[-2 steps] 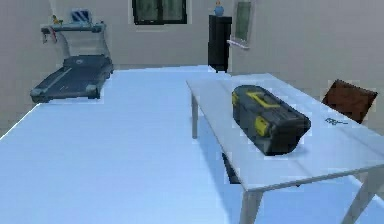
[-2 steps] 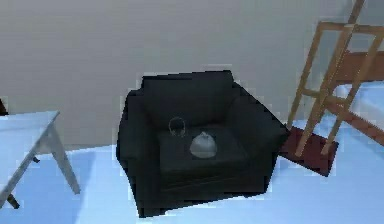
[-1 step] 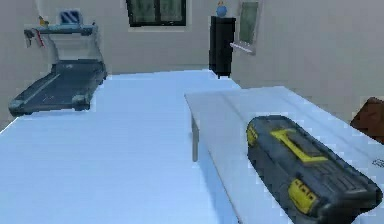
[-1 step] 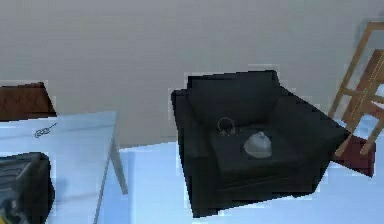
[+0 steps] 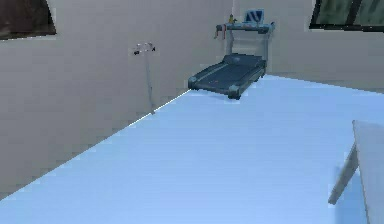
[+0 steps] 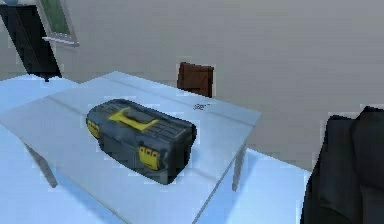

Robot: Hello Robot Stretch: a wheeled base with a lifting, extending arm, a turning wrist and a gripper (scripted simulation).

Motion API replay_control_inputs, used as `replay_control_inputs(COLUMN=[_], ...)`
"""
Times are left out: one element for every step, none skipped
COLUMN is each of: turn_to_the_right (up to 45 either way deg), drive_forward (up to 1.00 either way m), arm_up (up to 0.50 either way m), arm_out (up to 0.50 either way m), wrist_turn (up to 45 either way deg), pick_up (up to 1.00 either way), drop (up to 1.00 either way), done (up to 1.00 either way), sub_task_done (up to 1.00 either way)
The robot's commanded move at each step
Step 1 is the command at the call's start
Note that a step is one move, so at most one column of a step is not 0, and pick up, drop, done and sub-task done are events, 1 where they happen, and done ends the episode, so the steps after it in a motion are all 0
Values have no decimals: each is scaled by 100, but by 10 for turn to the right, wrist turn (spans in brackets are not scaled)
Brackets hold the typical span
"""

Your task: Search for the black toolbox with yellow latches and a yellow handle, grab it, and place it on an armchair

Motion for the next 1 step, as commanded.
replay_control_inputs(turn_to_the_right=[-120], drive_forward=[0], arm_up=[0], arm_out=[0], wrist_turn=[0], pick_up=[0], drop=[0], done=[0], sub_task_done=[0])
